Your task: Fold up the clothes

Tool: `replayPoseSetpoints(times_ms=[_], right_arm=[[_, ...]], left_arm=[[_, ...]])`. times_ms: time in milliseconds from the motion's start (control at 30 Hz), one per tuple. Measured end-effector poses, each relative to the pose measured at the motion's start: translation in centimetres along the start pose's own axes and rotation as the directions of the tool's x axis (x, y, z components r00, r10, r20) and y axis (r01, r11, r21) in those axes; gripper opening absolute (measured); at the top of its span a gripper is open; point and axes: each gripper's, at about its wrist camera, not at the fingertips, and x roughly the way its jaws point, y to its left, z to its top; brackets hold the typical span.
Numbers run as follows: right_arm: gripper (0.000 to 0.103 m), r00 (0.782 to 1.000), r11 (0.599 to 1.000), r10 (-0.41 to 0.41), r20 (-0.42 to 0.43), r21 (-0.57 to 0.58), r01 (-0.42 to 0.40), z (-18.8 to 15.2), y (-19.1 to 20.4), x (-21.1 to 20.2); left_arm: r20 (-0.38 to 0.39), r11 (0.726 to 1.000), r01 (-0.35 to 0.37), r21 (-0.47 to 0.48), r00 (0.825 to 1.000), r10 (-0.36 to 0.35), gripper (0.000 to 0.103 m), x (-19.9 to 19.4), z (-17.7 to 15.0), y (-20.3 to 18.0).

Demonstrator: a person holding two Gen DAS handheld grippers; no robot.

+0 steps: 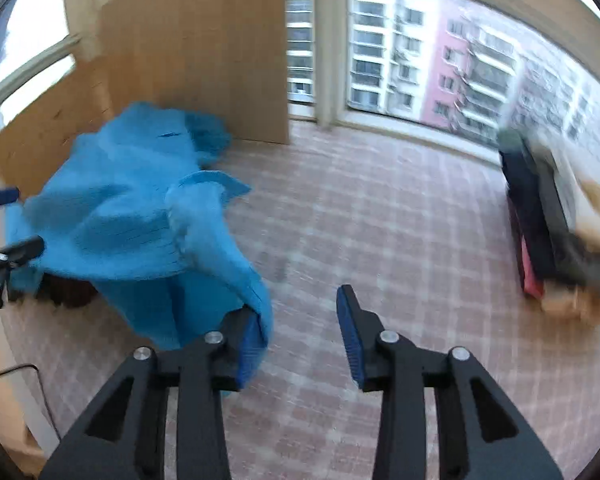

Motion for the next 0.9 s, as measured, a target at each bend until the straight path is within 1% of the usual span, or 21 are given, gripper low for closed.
replayPoseSetpoints(times_ms=[67, 133, 200, 267, 333, 433, 467, 500, 533, 567, 600, 667, 733, 767, 800, 833, 867, 900], right_arm=[[0.038, 1.0, 0.999, 0.007, -0.005, 0.053, -0.006, -0.7, -0.4, -0.6], [0.041, 1.0, 0.996, 0.008, 0.012, 0.09, -0.009, -1.7, -0.5, -1.8], [0.041, 0.999, 0.991, 0.031, 0.036, 0.13, -0.036, -3.0, -0.3, -3.0], [0.041, 0.999, 0.993, 0.021, 0.045, 0.115, -0.026, -4.1, 0.5, -4.3], [0.041, 0.999, 0.996, -0.008, 0.048, 0.092, 0.004, -5.0, 1.5, -4.9], [0.041, 0.999, 0.998, 0.04, 0.018, 0.053, -0.041, -5.5, 3.0, -4.9], [0.041, 0.999, 0.998, 0.047, 0.014, 0.031, -0.048, -5.4, 3.6, -4.6], [0.042, 0.999, 0.999, 0.038, 0.02, -0.005, -0.038, -5.2, 4.4, -4.2], [0.045, 0.999, 0.999, 0.019, 0.027, -0.049, -0.018, -5.1, 5.2, -3.5], [0.051, 0.999, 0.994, -0.012, 0.036, -0.104, 0.016, -5.1, 6.1, -2.6], [0.053, 0.998, 0.987, -0.041, 0.039, -0.154, 0.046, -5.1, 6.9, -1.4], [0.053, 0.995, 0.968, -0.096, 0.024, -0.232, 0.099, -5.2, 7.8, 1.7], [0.053, 0.986, 0.942, -0.162, 0.026, -0.294, 0.162, -5.2, 8.2, 4.2], [0.053, 0.983, 0.928, -0.182, 0.04, -0.323, 0.185, -5.1, 8.3, 5.0], [0.053, 0.983, 0.928, -0.177, 0.039, -0.325, 0.18, -4.8, 8.1, 5.3], [0.041, 0.988, 0.94, -0.153, 0.019, -0.304, 0.151, -4.3, 7.7, 5.6], [0.012, 0.995, 0.96, -0.102, -0.014, -0.264, 0.095, -3.6, 7.0, 5.7], [0.007, 0.998, 0.981, -0.022, -0.053, -0.194, 0.011, -2.7, 6.0, 5.5]], left_arm=[[-0.015, 1.0, 0.023, 0.021, 1.0, -0.023, 0.102, 1.8, 0.8, -0.2], [-0.026, 0.998, 0.054, 0.036, 0.998, -0.053, 0.102, 3.2, 1.3, -0.4], [-0.039, 0.996, 0.074, 0.052, 0.997, -0.072, 0.102, 4.5, 1.6, -0.7], [-0.053, 0.993, 0.093, 0.069, 0.995, -0.09, 0.102, 5.8, 1.8, -1.0], [-0.056, 0.991, 0.105, 0.078, 0.993, -0.101, 0.102, 6.5, 1.8, -1.2], [-0.064, 0.987, 0.139, 0.077, 0.989, -0.134, 0.102, 6.9, 1.7, -1.1], [-0.062, 0.983, 0.166, 0.074, 0.985, -0.162, 0.102, 6.7, 1.8, -1.1], [-0.059, 0.978, 0.196, 0.071, 0.98, -0.192, 0.102, 6.5, 1.9, -1.0], [-0.054, 0.976, 0.208, 0.072, 0.977, -0.204, 0.102, 6.1, 1.9, -1.0], [-0.045, 0.974, 0.21, 0.082, 0.977, -0.207, 0.102, 5.8, 1.9, -1.0], [-0.035, 0.973, 0.211, 0.095, 0.977, -0.208, 0.102, 5.4, 1.9, -1.1], [-0.025, 0.971, 0.205, 0.119, 0.979, -0.204, 0.102, 4.9, 1.8, -1.1], [-0.029, 0.972, 0.19, 0.14, 0.982, -0.188, 0.102, 5.1, 1.4, -0.9], [-0.034, 0.973, 0.185, 0.14, 0.983, -0.182, 0.102, 5.3, 1.2, -0.6], [-0.04, 0.974, 0.18, 0.138, 0.983, -0.177, 0.102, 5.5, 0.9, -0.3], [-0.046, 0.975, 0.176, 0.136, 0.984, -0.171, 0.102, 5.7, 0.7, 0.0], [-0.053, 0.976, 0.171, 0.134, 0.985, -0.165, 0.102, 5.9, 0.4, 0.3], [-0.059, 0.977, 0.166, 0.132, 0.985, -0.16, 0.102, 6.2, 0.2, 0.6]])
